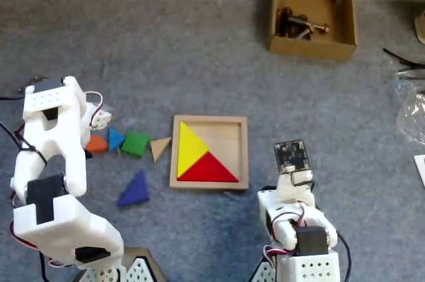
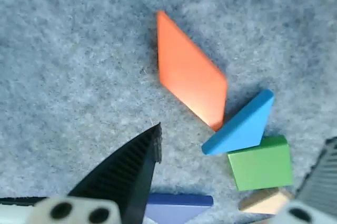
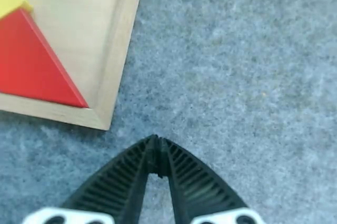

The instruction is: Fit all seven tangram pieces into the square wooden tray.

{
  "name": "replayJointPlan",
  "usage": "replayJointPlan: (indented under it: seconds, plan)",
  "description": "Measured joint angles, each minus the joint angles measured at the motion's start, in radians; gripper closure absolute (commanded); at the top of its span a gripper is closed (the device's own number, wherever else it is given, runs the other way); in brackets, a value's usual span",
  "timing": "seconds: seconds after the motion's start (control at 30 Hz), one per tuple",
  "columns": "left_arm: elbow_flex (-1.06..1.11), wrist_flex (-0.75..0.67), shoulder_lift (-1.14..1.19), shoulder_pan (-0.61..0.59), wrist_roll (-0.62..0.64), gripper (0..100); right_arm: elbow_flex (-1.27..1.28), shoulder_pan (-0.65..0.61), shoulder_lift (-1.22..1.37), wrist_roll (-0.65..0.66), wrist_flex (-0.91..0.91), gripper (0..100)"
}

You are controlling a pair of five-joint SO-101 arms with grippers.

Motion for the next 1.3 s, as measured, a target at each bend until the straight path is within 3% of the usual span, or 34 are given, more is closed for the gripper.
replayJointPlan:
  seconds: [0.27, 0.53, 0.7, 1.17, 1.3]
  plan:
    - [0.069, -0.101, 0.000, 0.000, 0.003, 59, 0.000, 0.000, 0.000, 0.000, 0.000, 99.3]
    - [0.081, -0.146, 0.000, -0.014, 0.003, 81, 0.000, 0.000, 0.000, 0.000, 0.000, 99.3]
    - [0.081, -0.149, -0.002, -0.012, 0.003, 88, 0.000, 0.000, 0.000, 0.000, 0.000, 99.3]
    - [0.081, -0.149, -0.002, -0.012, 0.003, 90, 0.000, 0.000, 0.000, 0.000, 0.000, 99.3]
    - [0.081, -0.149, -0.002, -0.012, 0.003, 97, 0.000, 0.000, 0.000, 0.000, 0.000, 99.3]
